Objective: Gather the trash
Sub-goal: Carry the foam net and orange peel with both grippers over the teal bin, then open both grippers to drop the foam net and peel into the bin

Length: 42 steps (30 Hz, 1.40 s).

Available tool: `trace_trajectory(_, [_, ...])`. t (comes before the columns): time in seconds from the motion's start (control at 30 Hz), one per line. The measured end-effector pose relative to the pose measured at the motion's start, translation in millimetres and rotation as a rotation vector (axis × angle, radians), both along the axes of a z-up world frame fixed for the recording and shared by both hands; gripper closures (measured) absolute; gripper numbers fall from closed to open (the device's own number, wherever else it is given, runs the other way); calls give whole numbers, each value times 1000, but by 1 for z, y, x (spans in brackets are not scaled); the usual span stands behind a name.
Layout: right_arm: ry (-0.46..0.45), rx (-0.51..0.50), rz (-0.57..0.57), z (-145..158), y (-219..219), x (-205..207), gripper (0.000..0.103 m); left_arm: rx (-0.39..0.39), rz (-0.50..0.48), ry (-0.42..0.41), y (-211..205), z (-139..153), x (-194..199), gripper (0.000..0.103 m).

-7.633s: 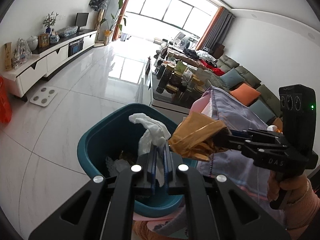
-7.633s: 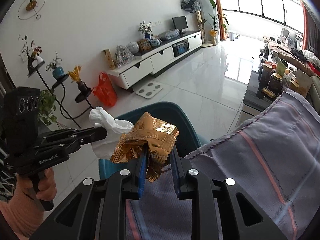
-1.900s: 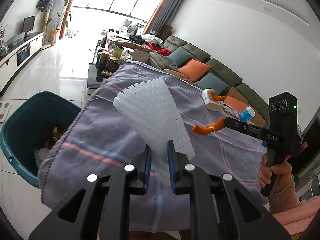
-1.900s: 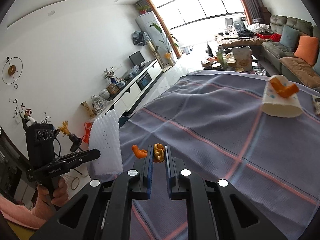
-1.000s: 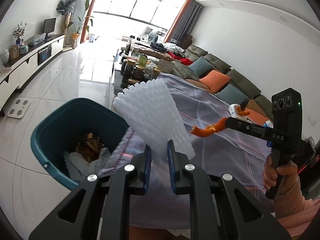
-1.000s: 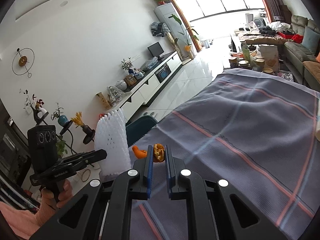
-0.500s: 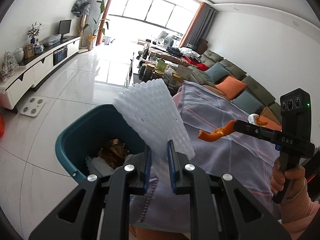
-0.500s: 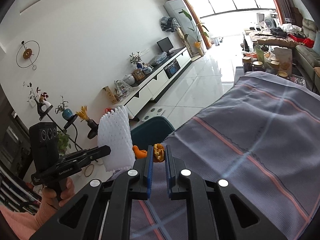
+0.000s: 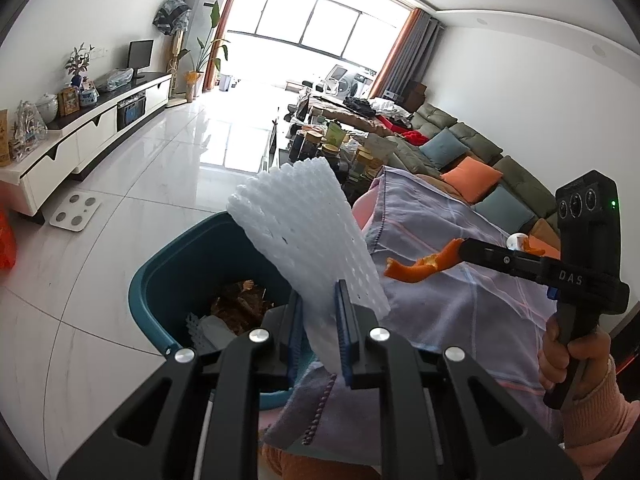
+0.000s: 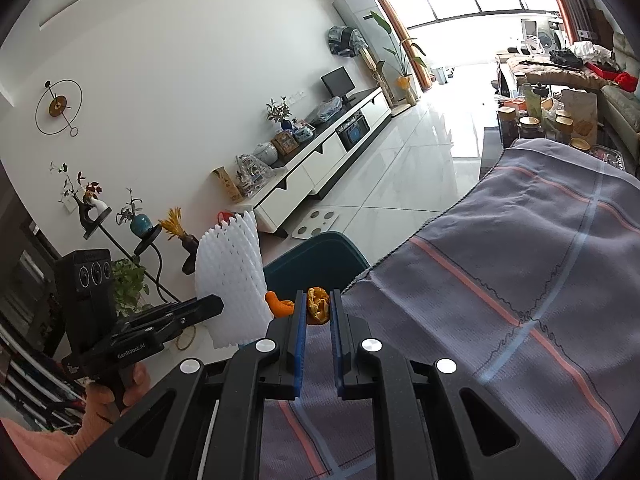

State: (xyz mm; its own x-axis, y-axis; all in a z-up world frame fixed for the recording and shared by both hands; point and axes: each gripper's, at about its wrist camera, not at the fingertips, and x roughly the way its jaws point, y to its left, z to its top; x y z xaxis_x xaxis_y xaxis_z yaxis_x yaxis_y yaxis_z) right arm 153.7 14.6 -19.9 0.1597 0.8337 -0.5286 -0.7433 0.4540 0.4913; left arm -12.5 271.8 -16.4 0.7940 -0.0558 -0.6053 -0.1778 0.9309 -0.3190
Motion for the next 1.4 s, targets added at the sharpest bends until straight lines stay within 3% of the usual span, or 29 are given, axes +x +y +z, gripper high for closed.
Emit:
trace_trajectory(0.6, [-14,-27,29,-2,25,-3,92,5,48,15,10,-5,0,86])
trace_trajectory(1.07, [2,-114,42,-18,84,3,91,-16,123,112,39,-35,20,83])
trace_trajectory(1.23, [-2,-167,70,-24,104,-1,86,-53,118,141,44,-50,27,66])
trace_trajectory(1.4, [3,-162,70,-24,98,-2,78,-80,126,149,46,-59,26,65])
